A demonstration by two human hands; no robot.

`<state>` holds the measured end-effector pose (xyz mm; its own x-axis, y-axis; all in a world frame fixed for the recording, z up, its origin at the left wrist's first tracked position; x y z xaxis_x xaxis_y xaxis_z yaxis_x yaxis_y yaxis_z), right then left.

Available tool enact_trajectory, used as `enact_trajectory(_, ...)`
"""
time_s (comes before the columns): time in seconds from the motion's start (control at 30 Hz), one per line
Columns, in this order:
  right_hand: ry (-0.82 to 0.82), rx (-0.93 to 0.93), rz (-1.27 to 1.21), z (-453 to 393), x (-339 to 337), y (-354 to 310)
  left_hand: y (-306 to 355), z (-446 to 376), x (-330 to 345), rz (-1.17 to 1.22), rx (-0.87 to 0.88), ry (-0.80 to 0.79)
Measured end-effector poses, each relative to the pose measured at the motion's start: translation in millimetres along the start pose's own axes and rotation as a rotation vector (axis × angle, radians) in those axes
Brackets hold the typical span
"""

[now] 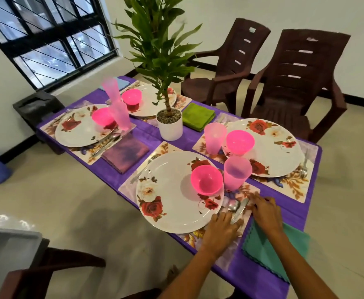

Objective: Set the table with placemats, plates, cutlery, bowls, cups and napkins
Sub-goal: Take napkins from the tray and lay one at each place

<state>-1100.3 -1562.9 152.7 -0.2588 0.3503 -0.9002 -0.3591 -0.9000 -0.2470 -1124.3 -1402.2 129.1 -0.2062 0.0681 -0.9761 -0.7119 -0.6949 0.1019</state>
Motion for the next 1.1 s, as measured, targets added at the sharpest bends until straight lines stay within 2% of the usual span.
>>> enact_trajectory(0.33,-0.014,-0.019,0.016,-5,-6,-11,-14,-3,-7,-0.038,-0.021,-0.066)
enact_trajectory(1.1,-0.029,-0.043,0.173,-1,-2,-14,-15,2,-15,-0.077,0.004,-0.023)
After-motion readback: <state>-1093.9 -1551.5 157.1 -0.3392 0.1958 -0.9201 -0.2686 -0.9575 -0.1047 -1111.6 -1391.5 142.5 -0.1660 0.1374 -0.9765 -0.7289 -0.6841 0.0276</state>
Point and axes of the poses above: each hand's wrist, its own z-axis away from the middle knuckle, its own x-axis out of the palm, y = z × x, the point moved 4 cm from there along -z, towards the middle knuckle, and after that the axes turned 12 degrees about -y, right-handed, at the moved point
